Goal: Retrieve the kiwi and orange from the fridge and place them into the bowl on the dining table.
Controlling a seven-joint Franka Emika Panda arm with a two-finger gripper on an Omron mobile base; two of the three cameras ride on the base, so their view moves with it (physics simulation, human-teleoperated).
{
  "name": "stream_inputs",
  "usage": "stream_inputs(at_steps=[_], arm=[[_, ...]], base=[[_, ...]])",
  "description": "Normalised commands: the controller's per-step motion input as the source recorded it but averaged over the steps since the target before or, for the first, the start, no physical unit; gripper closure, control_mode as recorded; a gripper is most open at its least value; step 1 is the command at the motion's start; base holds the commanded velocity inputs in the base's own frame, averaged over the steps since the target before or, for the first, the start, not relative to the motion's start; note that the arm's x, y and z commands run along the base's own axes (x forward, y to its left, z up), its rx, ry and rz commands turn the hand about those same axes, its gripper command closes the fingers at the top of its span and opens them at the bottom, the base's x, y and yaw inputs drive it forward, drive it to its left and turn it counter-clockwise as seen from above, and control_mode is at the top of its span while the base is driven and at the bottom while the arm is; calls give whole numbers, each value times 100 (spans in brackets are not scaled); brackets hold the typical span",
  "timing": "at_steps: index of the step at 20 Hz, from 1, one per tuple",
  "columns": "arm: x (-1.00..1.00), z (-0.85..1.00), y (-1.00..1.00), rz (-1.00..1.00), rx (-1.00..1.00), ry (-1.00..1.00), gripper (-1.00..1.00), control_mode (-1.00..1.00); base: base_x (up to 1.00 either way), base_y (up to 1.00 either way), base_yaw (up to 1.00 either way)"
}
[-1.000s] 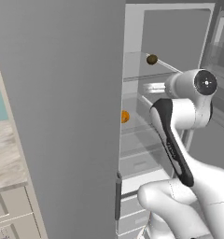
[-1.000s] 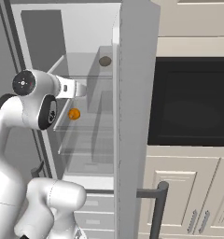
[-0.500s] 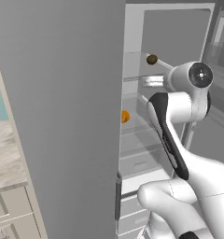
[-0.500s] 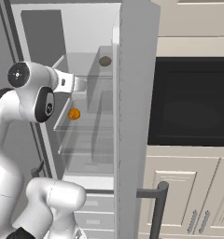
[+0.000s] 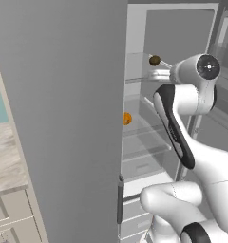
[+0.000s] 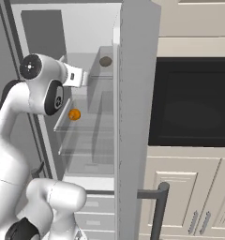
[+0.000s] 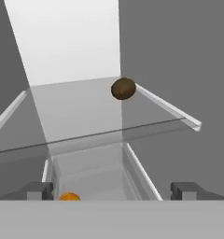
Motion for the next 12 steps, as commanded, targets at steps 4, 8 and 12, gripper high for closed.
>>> stream_inputs(at_steps=[4,8,12], arm=[[47,1,-3,0,1,0,-100,-100],[45,0,-6,0,0,0,-100,-100],[41,2,-13,0,2,0,-100,-100]], base=[[0,0,0],[0,0,0],[0,0,0]])
